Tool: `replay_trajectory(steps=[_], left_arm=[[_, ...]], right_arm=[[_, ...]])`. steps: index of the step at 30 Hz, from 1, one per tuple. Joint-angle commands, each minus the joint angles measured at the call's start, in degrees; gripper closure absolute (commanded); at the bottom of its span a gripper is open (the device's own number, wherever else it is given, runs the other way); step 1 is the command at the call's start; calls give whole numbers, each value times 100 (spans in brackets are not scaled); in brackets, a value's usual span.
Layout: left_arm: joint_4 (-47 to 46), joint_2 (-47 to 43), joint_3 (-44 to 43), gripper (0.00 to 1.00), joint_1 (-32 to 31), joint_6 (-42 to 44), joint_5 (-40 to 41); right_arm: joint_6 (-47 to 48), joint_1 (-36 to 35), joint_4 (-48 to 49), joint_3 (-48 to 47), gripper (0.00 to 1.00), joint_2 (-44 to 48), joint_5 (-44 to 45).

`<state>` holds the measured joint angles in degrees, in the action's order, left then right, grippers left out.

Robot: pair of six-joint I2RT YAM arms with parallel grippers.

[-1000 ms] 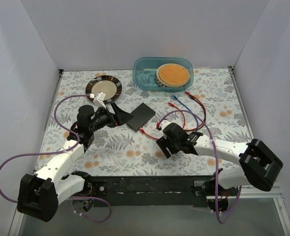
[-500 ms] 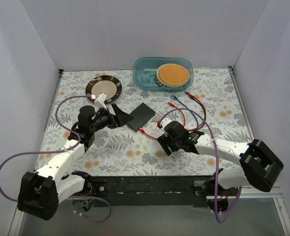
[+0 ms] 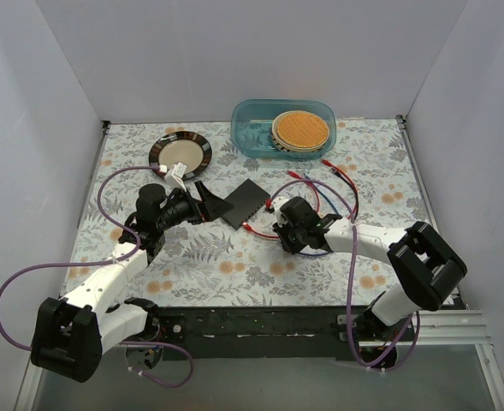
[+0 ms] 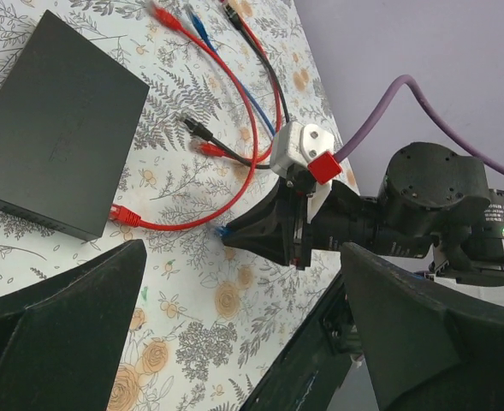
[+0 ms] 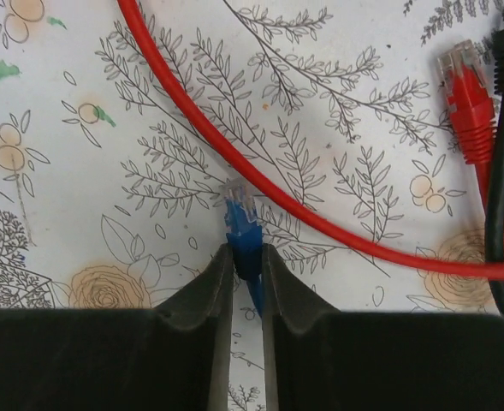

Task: Insert the plug into the switch port

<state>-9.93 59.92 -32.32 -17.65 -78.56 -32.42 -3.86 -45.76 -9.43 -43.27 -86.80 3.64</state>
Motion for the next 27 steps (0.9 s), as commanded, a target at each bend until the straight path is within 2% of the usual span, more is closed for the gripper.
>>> replay_trajectory(steps=[1, 2, 5, 11, 17, 27], left_arm=[[-9, -77, -20, 2, -19, 140, -62], [-26, -77, -29, 2, -11, 148, -71], [-131, -33, -20, 2, -11, 148, -255], [-579, 116, 50, 2, -159, 227, -905], [-668, 555, -213, 7, -862, 508, -1055], [-852, 1206, -486, 25, -1601, 702, -1301]], right_arm=[[140, 23, -428, -42, 85, -372, -740], [131, 23, -411, -15, 91, -355, -820], [78, 23, -270, 46, 99, -198, -1251], [122, 23, 11, 81, 99, 452, -2077], [87, 23, 91, -112, 99, 998, -2657], [-203, 234, 284, -296, 99, 1552, -3238]])
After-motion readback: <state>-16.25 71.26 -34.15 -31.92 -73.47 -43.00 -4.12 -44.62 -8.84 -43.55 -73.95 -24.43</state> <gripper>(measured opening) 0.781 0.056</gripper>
